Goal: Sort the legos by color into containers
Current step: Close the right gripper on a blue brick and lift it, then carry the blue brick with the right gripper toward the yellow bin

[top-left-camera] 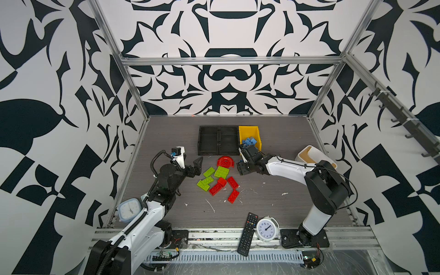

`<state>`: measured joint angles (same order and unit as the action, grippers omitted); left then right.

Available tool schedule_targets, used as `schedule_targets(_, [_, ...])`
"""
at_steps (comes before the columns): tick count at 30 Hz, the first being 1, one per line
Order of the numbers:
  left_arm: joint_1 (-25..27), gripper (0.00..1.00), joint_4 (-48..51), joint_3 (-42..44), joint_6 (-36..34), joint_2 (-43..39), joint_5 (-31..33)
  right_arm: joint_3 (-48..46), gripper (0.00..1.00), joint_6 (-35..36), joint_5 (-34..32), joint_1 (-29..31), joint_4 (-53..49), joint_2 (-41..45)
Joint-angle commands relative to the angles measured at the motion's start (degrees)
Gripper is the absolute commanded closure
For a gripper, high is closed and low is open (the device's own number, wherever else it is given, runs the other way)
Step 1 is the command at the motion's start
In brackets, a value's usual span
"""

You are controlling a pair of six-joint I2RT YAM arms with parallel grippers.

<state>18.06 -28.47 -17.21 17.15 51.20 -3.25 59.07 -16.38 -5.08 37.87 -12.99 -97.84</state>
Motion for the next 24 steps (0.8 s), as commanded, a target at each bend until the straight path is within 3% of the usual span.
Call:
schedule_targets(1, [-0.05, 0.01, -1.52, 0.51, 0.54, 0.30, -0.09, -0.23, 0.37, 0.32, 0.59, 0.15, 0.22, 4.07])
schedule_targets(14, [-0.03, 0.01, -2.32, 0.55, 1.02, 0.93, -0.84, 4.36, 0.38, 6.86, 1.99, -1.85, -2.04, 11.89])
schedule_targets(24, [-0.01, 0.01, -2.17, 0.57, 0.98, 0.56, -1.05, 11.17, 0.41, 11.78, 9.85, -12.46, -1.52, 8.20])
